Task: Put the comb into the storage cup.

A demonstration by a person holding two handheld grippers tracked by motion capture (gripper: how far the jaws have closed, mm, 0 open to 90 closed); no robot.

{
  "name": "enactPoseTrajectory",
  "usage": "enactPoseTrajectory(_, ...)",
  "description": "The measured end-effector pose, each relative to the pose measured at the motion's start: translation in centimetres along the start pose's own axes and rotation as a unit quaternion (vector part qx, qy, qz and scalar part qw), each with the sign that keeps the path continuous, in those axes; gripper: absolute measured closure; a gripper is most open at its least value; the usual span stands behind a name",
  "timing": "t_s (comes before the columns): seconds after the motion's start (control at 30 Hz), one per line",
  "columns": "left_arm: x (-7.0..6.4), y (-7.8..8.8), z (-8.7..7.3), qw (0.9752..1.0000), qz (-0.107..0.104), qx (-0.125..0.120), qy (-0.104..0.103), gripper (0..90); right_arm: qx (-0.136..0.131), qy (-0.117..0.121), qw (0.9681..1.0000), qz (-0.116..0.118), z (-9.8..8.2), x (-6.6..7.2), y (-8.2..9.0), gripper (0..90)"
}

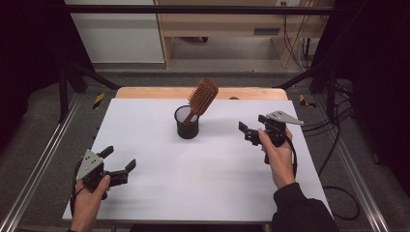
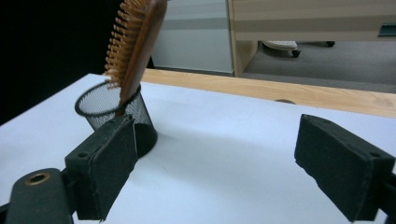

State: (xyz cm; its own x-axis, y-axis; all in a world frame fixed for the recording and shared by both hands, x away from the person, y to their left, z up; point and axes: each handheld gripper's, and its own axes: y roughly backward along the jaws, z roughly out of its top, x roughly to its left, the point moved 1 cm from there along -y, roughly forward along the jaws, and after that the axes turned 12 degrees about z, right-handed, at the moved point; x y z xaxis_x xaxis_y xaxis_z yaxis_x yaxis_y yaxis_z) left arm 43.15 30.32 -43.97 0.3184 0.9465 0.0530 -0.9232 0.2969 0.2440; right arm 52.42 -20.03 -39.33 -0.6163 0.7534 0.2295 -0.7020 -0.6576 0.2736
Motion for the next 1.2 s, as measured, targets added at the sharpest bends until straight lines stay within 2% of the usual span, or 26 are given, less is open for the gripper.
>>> enactPoseTrajectory(0.33,1.8,0.7,-0.2,0.9997,0.011,-0.018,0.014,2.5,-0.020,0.028,0.9990,-0.030,-4.3,-0.7,4.0,7.8)
enactPoseTrajectory(0.6,2.8,1.2,-0.3,0.9989,0.013,-0.034,0.031,2.5,-0.036,0.055,0.9974,-0.029,-6.8,-0.3,6.6,6.0)
enactPoseTrajectory(0.9,3.1,2.0,-0.4,0.9983,0.007,-0.046,0.036,2.4,-0.042,0.081,0.9958,-0.014,-8.6,0.2,8.3,5.3)
enactPoseTrajectory(1.03,3.0,2.3,-0.5,0.9982,0.002,-0.050,0.035,2.4,-0.043,0.081,0.9957,-0.012,-9.3,0.0,8.6,5.3)
enactPoseTrajectory(1.2,2.8,2.4,-0.4,0.9979,-0.004,-0.056,0.032,2.4,-0.041,0.097,0.9944,-0.008,-9.7,0.1,8.7,5.2)
